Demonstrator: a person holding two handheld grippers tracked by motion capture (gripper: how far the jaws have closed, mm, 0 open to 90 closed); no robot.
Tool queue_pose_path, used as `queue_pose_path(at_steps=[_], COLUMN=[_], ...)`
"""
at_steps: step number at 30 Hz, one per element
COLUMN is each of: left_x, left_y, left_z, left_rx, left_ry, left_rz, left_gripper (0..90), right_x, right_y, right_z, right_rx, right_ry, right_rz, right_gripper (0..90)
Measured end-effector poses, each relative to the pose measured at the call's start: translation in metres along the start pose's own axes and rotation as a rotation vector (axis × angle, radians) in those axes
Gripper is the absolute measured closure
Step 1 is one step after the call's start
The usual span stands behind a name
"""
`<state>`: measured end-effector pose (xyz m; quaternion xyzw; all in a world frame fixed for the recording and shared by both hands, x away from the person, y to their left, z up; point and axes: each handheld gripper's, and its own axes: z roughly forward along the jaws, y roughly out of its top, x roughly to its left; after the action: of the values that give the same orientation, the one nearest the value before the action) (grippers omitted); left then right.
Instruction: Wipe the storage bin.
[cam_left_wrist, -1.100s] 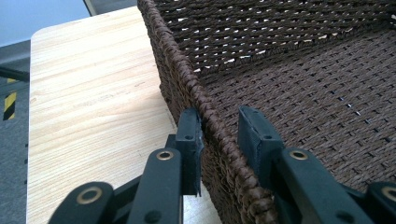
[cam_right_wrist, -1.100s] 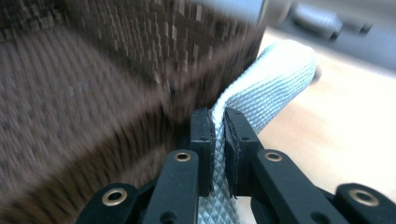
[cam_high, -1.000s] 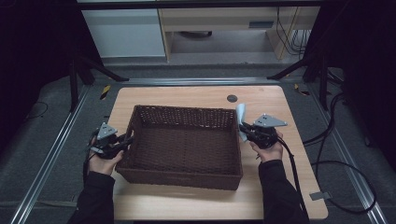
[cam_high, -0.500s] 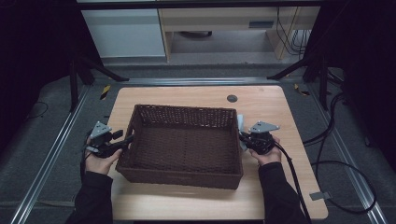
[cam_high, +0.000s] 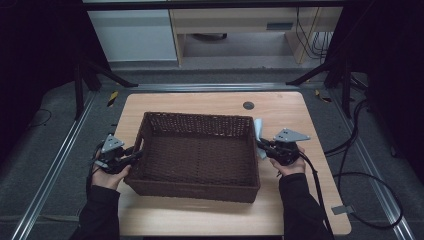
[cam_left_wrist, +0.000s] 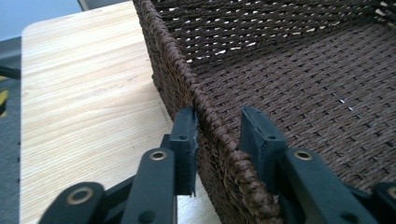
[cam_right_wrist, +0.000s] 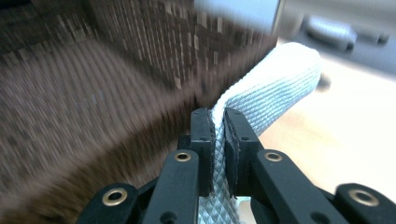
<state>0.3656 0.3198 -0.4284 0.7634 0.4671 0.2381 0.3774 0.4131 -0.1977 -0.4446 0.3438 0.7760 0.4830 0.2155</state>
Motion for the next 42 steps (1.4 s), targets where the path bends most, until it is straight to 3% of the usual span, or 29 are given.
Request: queue_pose_path(at_steps=[3, 8, 11, 16, 20, 24, 26, 27, 29, 32, 35, 42], left_x=[-0.001, -0.001, 0.001, 0.003, 0.006, 0.005, 0.003, 0.003, 0.001, -0.002, -0.002, -0.003], left_y=[0.000, 0.003, 0.005, 0.006, 0.004, 0.004, 0.003, 0.003, 0.001, -0.001, -0.001, -0.001], left_z=[0.000, 0.004, 0.007, 0.009, 0.008, 0.002, -0.005, -0.005, -0.008, -0.007, -0.006, -0.005], left_rx=[-0.002, -0.003, -0.008, -0.016, -0.027, -0.054, -0.062, -0.062, -0.055, -0.032, -0.025, -0.030], left_ry=[0.009, 0.028, 0.028, 0.013, 0.033, 0.040, 0.039, 0.039, 0.016, 0.002, -0.011, 0.010], left_rz=[-0.002, 0.008, 0.004, -0.009, -0.036, -0.032, -0.016, -0.016, -0.012, 0.001, -0.013, -0.022], left_gripper=[68.8, 69.9, 69.9, 68.2, 57.2, 47.8, 45.7, 45.9, 47.4, 55.5, 63.1, 67.2], right_x=[0.002, 0.003, 0.001, -0.003, -0.004, -0.004, -0.002, -0.002, 0.001, 0.006, 0.009, 0.016], right_y=[0.009, 0.008, 0.002, -0.018, -0.026, -0.023, -0.015, -0.015, 0.000, 0.009, 0.008, -0.009], right_z=[-0.010, -0.010, -0.007, 0.008, 0.015, 0.012, 0.004, 0.004, -0.011, -0.022, -0.024, -0.016], right_rx=[-0.051, -0.027, 0.019, 0.145, 0.197, 0.175, 0.119, 0.119, 0.019, -0.034, -0.014, 0.080], right_ry=[0.002, 0.015, 0.020, 0.010, 0.018, 0.030, 0.029, 0.029, 0.030, 0.036, 0.039, 0.046], right_rz=[-0.015, -0.039, -0.036, -0.040, -0.025, -0.014, -0.011, -0.011, -0.010, -0.026, -0.042, -0.053], right_gripper=[83.5, 83.6, 83.5, 83.5, 83.5, 83.5, 83.5, 83.5, 83.5, 83.5, 83.5, 83.5])
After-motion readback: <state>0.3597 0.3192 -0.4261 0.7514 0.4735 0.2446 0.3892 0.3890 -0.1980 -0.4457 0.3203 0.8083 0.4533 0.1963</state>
